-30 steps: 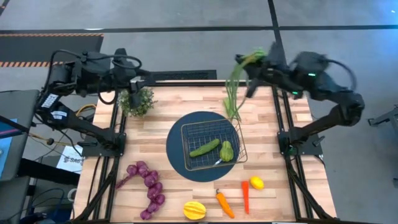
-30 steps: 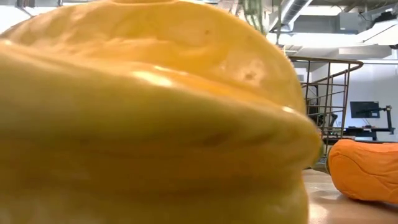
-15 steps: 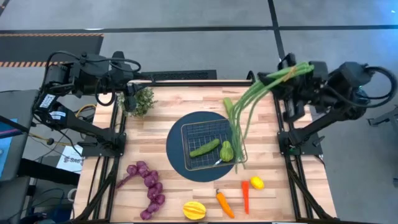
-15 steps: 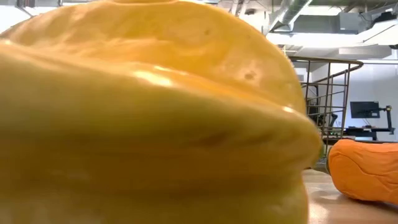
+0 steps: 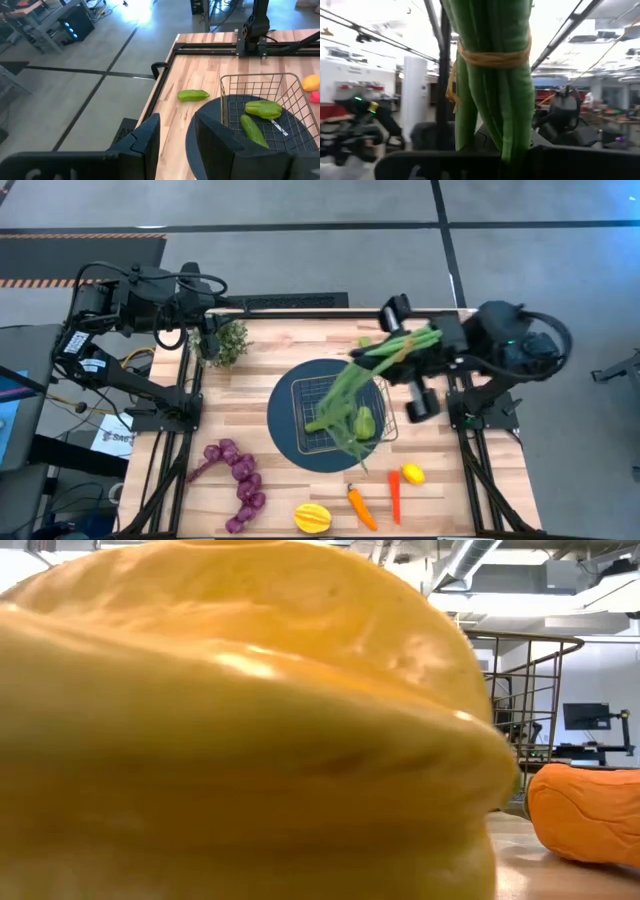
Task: Build produce basket
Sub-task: Put the green beans into the gold wire basket
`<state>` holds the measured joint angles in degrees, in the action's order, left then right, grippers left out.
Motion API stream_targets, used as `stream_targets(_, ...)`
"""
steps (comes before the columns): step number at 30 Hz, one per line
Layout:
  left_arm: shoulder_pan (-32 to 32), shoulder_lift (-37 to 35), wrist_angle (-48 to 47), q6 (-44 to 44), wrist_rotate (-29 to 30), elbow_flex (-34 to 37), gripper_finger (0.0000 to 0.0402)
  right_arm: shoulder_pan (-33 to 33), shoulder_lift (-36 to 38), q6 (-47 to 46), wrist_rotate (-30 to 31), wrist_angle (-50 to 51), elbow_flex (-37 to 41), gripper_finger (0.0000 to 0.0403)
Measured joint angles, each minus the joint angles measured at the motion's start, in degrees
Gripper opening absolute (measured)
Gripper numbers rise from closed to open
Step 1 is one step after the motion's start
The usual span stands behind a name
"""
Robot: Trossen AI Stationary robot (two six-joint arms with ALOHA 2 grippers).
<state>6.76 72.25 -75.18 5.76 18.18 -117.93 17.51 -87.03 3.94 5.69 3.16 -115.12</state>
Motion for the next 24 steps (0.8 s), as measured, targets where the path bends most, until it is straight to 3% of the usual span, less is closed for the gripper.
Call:
stream_targets(3, 0.0, 0.0, 0.0, 0.04, -0.1, 0.0, 0.0112, -1.06, -2.32, 1.77, 0.93, -0.46, -1.89, 0.0008)
stream_targets(6, 0.0, -0.02, -0.21, 0.09, -0.1, 0.02, 0.0112, -1.59, -3.57, 3.39, 6.42, 0.98, -1.89, 0.0008)
stream_targets(12, 0.0, -0.02, -2.67, 0.07, -0.1, 0.02, 0.0112, -0.05, -6.43, 5.41, 26.16, 8.66, -1.76, 0.0008)
stream_targets(15, 0.0, -0.02, -2.51, 0.07, -0.07, 0.02, 0.0112, 0.92, -7.25, 5.15, 33.09, 11.39, -1.76, 0.0008)
stream_targets(24, 0.0, -0.02, -2.4, 0.85, -0.27, 0.02, 0.0112, 1.41, -6.57, -7.35, 39.23, 25.92, -1.82, 0.0008)
